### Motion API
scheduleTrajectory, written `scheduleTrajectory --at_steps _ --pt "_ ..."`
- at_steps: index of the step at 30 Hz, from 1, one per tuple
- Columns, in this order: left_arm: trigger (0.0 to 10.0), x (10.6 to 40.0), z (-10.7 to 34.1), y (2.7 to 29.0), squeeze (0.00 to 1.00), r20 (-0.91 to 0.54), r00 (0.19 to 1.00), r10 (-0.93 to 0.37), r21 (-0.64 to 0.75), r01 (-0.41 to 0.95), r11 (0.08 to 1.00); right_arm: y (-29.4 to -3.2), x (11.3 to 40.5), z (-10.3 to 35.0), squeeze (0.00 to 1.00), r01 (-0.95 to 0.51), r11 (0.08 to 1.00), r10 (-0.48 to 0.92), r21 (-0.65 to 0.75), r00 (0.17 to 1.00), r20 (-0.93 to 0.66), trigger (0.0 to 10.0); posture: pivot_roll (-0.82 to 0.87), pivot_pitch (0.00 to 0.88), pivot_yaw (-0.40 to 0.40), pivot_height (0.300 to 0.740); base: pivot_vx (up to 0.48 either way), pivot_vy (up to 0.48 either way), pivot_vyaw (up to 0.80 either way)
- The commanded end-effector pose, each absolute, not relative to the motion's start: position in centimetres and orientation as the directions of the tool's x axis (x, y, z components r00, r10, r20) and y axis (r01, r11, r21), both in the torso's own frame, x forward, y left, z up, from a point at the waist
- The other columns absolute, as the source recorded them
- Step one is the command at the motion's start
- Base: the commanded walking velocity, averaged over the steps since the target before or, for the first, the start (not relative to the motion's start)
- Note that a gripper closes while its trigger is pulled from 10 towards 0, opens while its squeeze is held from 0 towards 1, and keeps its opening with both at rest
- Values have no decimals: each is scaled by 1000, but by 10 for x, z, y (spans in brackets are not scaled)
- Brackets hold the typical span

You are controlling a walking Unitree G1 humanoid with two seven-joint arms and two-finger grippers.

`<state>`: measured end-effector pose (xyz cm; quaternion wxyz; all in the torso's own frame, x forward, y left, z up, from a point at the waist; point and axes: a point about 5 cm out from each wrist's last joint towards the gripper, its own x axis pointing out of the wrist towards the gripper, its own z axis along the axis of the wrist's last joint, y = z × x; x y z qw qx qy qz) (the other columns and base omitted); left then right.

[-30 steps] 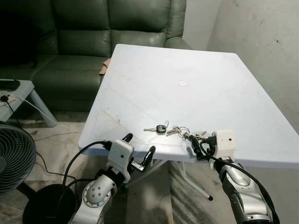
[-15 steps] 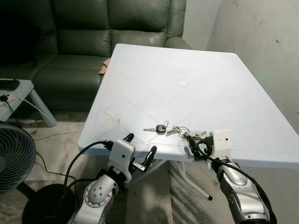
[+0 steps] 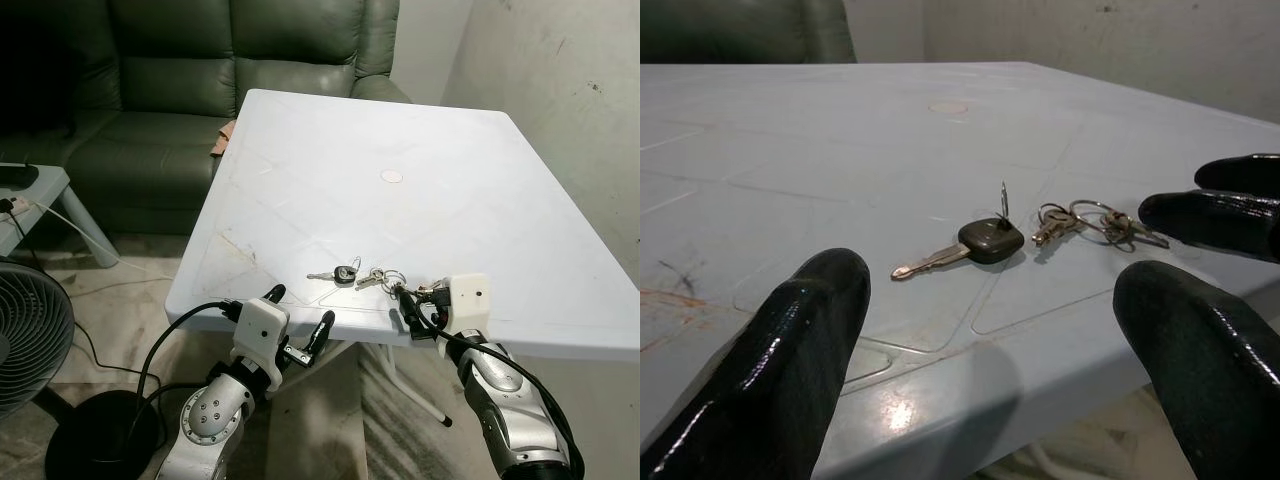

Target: Hang keys on a hook

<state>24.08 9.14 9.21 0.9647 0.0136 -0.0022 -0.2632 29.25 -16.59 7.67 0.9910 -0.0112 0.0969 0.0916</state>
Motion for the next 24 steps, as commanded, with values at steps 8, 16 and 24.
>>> scheduleTrajectory --at_steps 8,16,24 --pt "10000 239 96 91 0 4 861 -509 33 509 860 -166 293 76 0 -165 986 161 -2 968 -195 10000 25 48 -52 740 0 0 0" --pt "10000 239 96 91 0 3 863 -506 31 505 862 -166 293 74 0 -148 989 145 0 967 -209 5059 29 51 -55 740 0 0 0" --pt "10000 238 96 92 0 2 867 -498 31 498 867 -163 294 72 0 -130 992 128 7 964 -234 314 34 55 -58 740 0 0 0"
